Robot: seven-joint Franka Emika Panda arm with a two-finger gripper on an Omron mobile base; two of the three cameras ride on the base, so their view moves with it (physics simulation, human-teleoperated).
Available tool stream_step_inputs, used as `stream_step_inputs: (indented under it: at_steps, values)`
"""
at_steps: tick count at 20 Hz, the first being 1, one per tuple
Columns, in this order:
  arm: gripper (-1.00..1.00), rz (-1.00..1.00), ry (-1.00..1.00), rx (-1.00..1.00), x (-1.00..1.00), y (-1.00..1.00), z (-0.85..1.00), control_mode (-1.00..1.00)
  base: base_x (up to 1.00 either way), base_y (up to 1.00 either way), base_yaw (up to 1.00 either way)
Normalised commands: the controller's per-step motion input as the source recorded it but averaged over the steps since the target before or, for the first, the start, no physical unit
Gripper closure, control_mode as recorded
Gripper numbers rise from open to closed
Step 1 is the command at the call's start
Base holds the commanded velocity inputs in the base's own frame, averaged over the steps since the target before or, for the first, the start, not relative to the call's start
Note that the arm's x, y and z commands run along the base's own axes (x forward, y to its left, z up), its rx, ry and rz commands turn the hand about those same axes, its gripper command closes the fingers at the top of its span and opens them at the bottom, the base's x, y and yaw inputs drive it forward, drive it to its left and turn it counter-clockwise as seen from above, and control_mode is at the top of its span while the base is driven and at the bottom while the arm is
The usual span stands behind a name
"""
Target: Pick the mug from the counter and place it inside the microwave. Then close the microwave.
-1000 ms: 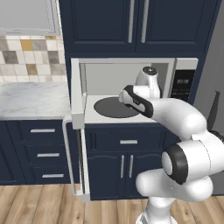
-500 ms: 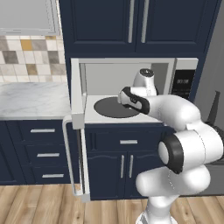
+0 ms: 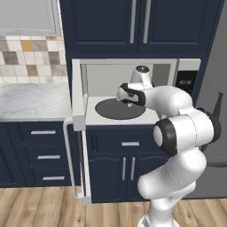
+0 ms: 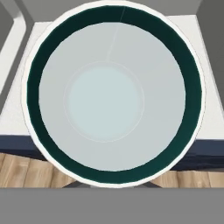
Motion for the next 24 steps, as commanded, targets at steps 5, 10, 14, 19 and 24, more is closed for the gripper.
stream_step_inputs:
  at_steps: [5, 10, 14, 19, 24]
  values:
    - [1.00, 0.00, 0.00, 0.00, 0.24, 0.00, -0.18, -1.00, 0.00, 0.00, 0.00]
    - [1.00, 0.00, 0.01, 0.00, 0.29, 0.00, -0.35, -1.00, 0.00, 0.00, 0.00]
    - [1.00, 0.00, 0.00, 0.00, 0.26, 0.00, -0.21, -1.00, 0.00, 0.00, 0.00]
    - [1.00, 0.03, 0.05, 0.00, 0.20, 0.00, -0.19, -1.00, 0.00, 0.00, 0.00]
    - [1.00, 0.08, 0.15, 0.00, 0.05, 0.00, -0.09, -1.00, 0.00, 0.00, 0.00]
